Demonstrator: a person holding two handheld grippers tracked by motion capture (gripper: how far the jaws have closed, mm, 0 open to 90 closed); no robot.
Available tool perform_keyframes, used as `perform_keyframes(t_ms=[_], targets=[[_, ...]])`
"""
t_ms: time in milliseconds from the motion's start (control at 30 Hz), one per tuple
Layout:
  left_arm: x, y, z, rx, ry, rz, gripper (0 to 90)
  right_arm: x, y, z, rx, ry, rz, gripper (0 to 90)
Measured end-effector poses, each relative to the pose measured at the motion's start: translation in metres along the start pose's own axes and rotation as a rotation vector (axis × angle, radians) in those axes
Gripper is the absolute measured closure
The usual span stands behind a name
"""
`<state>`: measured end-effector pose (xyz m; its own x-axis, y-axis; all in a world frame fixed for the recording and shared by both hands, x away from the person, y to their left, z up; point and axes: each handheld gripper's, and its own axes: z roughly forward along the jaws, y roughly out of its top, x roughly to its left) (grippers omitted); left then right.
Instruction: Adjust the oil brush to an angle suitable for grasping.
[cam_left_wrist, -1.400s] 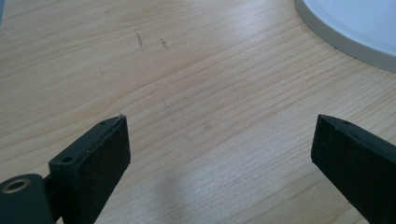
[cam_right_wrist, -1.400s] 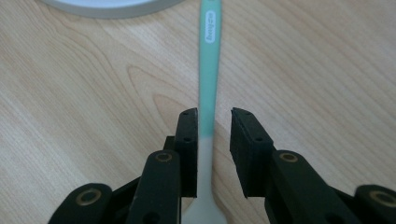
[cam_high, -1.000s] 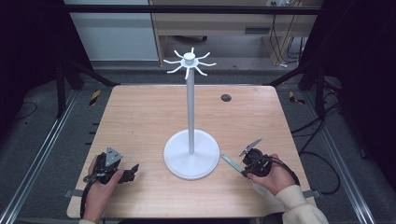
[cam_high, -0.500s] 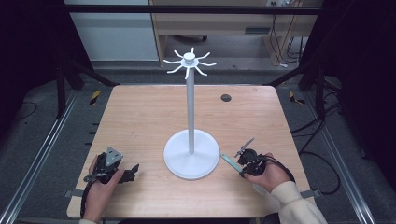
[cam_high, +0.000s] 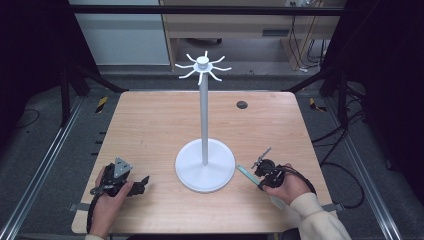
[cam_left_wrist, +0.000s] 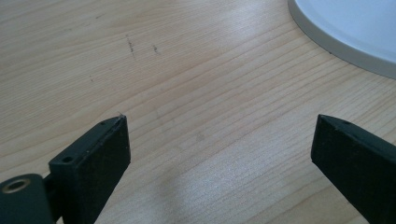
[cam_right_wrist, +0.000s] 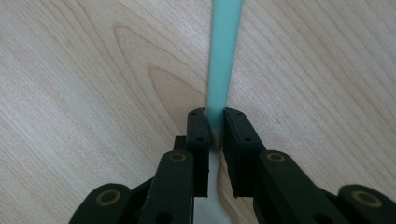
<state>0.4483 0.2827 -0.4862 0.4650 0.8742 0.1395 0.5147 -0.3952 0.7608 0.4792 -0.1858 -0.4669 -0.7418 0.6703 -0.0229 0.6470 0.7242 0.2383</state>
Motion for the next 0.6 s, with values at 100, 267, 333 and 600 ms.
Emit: perform_keyframes(t_ms=[100, 267, 333, 600], targets=[[0.000, 0.000, 0.000, 0.001, 0.000, 0.003, 4.3, 0.000, 0.000, 0.000, -0.001, 0.001, 0.000, 81.1], [0.000, 0.000, 0.000, 0.001, 0.000, 0.001, 4.3, 0.001, 0.001, 0.000, 0.007, -0.017, -0.002, 82.6], [0.000, 0.000, 0.000, 0.002, 0.001, 0.001, 4.3, -0.001, 0.000, -0.002, -0.005, -0.007, -0.002, 82.6], [0.000, -0.001, 0.001, 0.011, 0.001, 0.006, 4.4, -0.010, 0.000, -0.027, -0.111, -0.017, 0.036, 82.6]])
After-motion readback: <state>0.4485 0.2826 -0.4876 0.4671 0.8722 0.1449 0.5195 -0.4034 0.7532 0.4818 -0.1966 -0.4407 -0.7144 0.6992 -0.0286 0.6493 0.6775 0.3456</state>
